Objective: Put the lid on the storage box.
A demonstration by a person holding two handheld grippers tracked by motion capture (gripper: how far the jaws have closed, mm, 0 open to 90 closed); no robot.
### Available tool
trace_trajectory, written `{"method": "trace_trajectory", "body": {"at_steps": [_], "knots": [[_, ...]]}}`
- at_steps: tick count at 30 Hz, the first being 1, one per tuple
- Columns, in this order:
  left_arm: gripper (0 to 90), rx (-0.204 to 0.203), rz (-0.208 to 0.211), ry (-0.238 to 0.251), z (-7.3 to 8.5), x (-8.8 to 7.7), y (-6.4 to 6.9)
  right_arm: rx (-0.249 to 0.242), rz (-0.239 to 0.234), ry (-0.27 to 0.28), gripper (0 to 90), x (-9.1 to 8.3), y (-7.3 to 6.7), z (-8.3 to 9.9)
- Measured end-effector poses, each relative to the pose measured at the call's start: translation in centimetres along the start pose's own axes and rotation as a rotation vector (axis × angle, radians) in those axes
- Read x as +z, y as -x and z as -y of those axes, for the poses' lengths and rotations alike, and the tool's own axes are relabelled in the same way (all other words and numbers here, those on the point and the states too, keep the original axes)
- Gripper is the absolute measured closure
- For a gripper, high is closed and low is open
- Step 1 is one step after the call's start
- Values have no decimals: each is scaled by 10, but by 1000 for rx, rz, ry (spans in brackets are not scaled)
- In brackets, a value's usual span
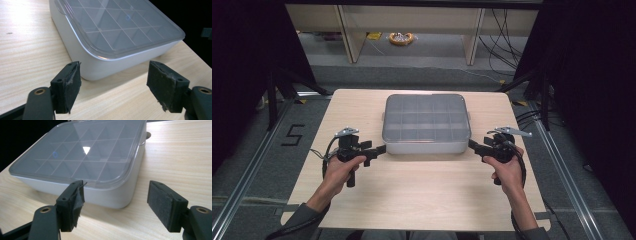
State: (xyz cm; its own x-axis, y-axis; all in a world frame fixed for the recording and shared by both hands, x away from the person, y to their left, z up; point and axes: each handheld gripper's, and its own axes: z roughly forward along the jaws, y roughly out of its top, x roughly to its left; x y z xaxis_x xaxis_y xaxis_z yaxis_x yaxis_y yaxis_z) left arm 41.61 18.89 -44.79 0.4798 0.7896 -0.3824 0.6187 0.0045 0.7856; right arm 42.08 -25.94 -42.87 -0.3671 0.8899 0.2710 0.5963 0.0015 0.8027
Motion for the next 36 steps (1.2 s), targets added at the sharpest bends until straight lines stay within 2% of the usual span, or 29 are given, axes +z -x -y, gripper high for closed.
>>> {"method": "trace_trajectory", "body": {"at_steps": [7, 8, 9, 11, 13, 15, 16, 17, 18, 22, 24, 28, 30, 31, 32, 34, 35, 36], "knots": [[253, 16, 17, -15, 11, -3, 6, -5, -25, -4, 289, -3, -7, 6], [253, 17, 19, -15, 12, -4, 7, 30, -20, -16, 288, -5, -10, 7], [253, 24, 21, -17, 13, -5, 7, -8, -25, -5, 287, -4, -8, 8], [252, 24, 25, -17, 14, -6, 9, 20, -31, -16, 281, -5, -12, 11], [250, 31, 31, -15, 17, -8, 12, -17, -23, -12, 279, -5, -11, 12], [249, 34, 39, -14, 21, -9, 13, -16, -32, -15, 257, -7, -13, 14], [248, 36, 36, -18, 23, -10, 13, 24, -23, -24, 249, -8, -17, 16], [248, 41, 43, -17, 25, -11, 13, -17, -22, -12, 248, -7, -15, 16], [248, 39, 42, -18, 28, -12, 14, -25, -15, -17, 241, -7, -15, 18], [245, 42, 55, -26, 38, -17, 17, -17, -32, -13, 198, -10, -18, 23], [244, 53, 56, -26, 41, -19, 18, -18, -30, -34, 194, -12, -20, 26], [242, 56, 63, -34, 49, -22, 22, -15, -41, -23, 190, -12, -23, 33], [240, 72, 64, -41, 53, -24, 24, -25, -47, -26, 190, -13, -23, 37], [239, 77, 66, -39, 55, -24, 25, 10, -51, -37, 189, -14, -25, 40], [238, 92, 56, -45, 56, -26, 25, -22, -54, -30, 188, -13, -22, 41], [237, 108, 48, -44, 59, -28, 27, -20, -64, -27, 187, -13, -22, 47], [236, 114, 54, -43, 61, -29, 27, 29, -59, -50, 187, -15, -27, 50], [235, 113, 53, -45, 62, -30, 27, 22, -60, -57, 187, -16, -26, 52]]}}
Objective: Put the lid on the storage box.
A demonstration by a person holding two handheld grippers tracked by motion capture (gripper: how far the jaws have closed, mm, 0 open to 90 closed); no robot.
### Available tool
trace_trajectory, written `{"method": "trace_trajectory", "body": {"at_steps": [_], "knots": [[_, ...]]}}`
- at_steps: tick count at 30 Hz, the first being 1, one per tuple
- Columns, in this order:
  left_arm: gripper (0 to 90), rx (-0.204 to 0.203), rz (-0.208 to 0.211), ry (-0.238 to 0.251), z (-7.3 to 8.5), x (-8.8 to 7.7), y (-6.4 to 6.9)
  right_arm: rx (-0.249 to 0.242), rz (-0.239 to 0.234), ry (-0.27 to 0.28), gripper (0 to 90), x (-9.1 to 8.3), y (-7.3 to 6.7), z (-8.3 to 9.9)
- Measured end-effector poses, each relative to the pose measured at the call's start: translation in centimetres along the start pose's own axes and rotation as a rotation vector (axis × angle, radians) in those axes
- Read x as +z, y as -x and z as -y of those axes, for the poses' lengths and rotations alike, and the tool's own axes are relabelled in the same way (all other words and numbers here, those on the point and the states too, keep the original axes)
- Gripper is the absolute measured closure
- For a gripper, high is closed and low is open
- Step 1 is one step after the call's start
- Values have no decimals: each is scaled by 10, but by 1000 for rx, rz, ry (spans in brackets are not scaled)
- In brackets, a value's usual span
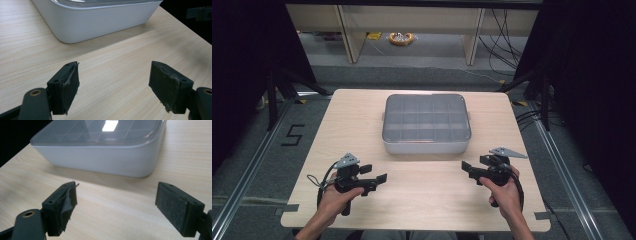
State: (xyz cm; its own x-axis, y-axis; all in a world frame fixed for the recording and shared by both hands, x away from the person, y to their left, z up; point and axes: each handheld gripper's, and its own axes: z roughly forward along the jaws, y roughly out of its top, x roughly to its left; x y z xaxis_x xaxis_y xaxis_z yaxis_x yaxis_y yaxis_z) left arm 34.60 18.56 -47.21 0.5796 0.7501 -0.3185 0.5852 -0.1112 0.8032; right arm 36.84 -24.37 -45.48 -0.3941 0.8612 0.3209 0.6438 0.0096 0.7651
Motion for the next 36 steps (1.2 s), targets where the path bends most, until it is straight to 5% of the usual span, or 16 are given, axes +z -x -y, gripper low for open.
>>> {"method": "trace_trajectory", "body": {"at_steps": [1, 10, 14, 17, 18, 19, 22, 23, 25, 29, 31, 32, 33, 35, 36], "knots": [[233, -2, 2, 1, 2, -1, 1, -44, 2, 6, 187, 0, 3, 2], [227, 30, -2, -22, 15, -6, 7, -45, -36, -8, 186, -6, 0, 23], [225, 39, -14, -22, 21, -7, 10, -90, -32, -30, 187, -11, -5, 29], [221, 53, -13, -27, 25, -8, 11, -90, -50, -21, 186, -11, -8, 35], [220, 61, -17, -30, 26, -9, 11, -55, -45, -40, 185, -12, -13, 38], [219, 61, -13, -29, 28, -9, 11, -92, -62, -28, 184, -12, -11, 40], [218, 77, -16, -42, 31, -11, 12, -102, -51, -43, 183, -13, -15, 45], [218, 86, -23, -41, 33, -11, 13, -72, -56, -63, 183, -15, -18, 46], [218, 78, -19, -46, 37, -11, 15, -125, -71, -49, 183, -15, -17, 48], [216, 82, -8, -60, 44, -10, 19, -145, -54, -62, 184, -17, -21, 54], [215, 99, 2, -69, 48, -9, 22, -116, -73, -82, 184, -20, -27, 58], [213, 94, 6, -67, 49, -9, 24, -171, -62, -84, 183, -20, -26, 59], [213, 107, 5, -78, 50, -10, 25, -142, -66, -81, 183, -20, -29, 62], [211, 110, 11, -78, 51, -11, 28, -216, -61, -86, 182, -21, -29, 63], [211, 108, 14, -74, 52, -11, 31, -186, -56, -101, 183, -23, -33, 65]]}}
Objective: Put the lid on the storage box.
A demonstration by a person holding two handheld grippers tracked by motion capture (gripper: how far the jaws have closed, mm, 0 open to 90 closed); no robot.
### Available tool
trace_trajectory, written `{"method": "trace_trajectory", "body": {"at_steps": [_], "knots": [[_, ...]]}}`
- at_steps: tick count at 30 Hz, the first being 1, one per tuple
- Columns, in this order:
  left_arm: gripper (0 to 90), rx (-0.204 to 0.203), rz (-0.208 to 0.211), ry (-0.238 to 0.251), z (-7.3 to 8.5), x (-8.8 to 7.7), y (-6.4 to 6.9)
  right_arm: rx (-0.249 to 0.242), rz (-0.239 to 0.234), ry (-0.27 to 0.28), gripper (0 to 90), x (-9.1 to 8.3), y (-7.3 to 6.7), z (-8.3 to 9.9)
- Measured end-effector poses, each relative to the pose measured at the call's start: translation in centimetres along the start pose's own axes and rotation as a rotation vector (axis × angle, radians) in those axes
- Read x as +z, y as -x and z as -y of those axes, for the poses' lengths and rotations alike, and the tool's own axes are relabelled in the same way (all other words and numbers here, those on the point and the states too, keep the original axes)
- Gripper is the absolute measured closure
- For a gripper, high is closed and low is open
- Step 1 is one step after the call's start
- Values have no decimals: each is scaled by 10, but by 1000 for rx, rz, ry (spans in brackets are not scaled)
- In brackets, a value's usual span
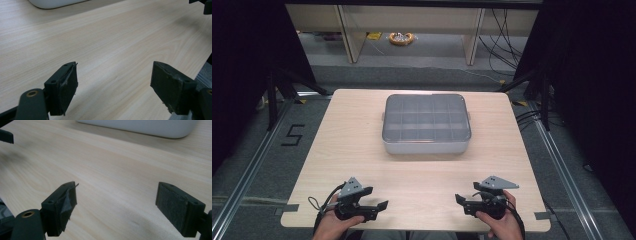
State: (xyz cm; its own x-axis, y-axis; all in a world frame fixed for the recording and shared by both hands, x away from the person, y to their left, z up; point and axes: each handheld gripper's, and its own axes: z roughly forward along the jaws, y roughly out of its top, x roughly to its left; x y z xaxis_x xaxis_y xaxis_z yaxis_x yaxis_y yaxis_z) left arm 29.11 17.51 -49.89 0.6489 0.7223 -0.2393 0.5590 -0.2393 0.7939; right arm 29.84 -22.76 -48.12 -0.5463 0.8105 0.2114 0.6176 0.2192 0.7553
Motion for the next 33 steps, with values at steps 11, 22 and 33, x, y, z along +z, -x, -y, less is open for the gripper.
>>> {"method": "trace_trajectory", "body": {"at_steps": [11, 22, 33], "knots": [[203, 51, 6, -30, 6, -1, 15, -100, -10, 6, 190, -6, -8, 11], [196, 88, 4, -54, 10, -2, 23, -235, 20, -83, 179, -5, -24, 26], [196, 104, 10, -52, 11, -3, 26, -221, 6, -88, 178, -8, -23, 30]]}}
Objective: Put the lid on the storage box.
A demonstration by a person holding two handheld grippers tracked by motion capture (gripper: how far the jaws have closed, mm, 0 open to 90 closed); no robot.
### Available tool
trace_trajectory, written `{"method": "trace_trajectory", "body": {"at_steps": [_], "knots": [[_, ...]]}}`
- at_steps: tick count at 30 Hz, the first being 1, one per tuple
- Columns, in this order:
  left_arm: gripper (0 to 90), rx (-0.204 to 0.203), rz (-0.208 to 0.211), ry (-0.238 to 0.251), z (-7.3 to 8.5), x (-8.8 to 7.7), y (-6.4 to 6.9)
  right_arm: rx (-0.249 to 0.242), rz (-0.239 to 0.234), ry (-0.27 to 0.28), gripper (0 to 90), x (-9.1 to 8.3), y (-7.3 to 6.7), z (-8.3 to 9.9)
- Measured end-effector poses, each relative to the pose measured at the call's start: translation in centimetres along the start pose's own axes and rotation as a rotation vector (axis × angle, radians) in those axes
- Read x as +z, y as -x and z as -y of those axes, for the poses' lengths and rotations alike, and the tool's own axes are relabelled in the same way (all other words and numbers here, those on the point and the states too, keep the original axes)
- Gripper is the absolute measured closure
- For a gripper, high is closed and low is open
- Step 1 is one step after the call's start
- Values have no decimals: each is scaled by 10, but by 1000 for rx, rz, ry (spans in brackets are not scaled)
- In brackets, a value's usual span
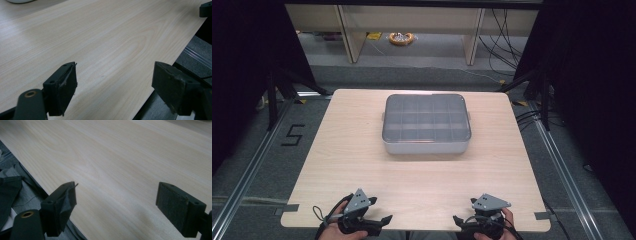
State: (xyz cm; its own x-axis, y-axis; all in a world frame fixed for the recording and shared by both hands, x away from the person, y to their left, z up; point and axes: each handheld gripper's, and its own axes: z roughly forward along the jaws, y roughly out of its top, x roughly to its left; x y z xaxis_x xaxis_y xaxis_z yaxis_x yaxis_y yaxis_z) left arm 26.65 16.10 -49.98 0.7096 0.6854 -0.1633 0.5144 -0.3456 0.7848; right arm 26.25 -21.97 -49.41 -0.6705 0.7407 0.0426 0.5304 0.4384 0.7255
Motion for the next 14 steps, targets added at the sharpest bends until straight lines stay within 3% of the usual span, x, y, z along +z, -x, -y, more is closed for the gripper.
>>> {"method": "trace_trajectory", "body": {"at_steps": [6, 10, 12, 13, 14], "knots": [[196, -5, -2, 3, 0, 0, 0, 11, -1, -4, 178, 0, 0, 1], [196, 14, -11, -19, 0, -1, -2, 30, -5, -10, 178, 0, -1, 1], [196, -3, -1, 0, 0, 0, -1, 46, -5, -23, 178, 0, -2, 1], [196, 15, -10, -14, 0, 0, -3, 44, -11, -23, 178, 0, -1, 1], [196, 0, -11, -21, 0, 0, -3, 50, -11, -22, 178, 0, -1, 1]]}}
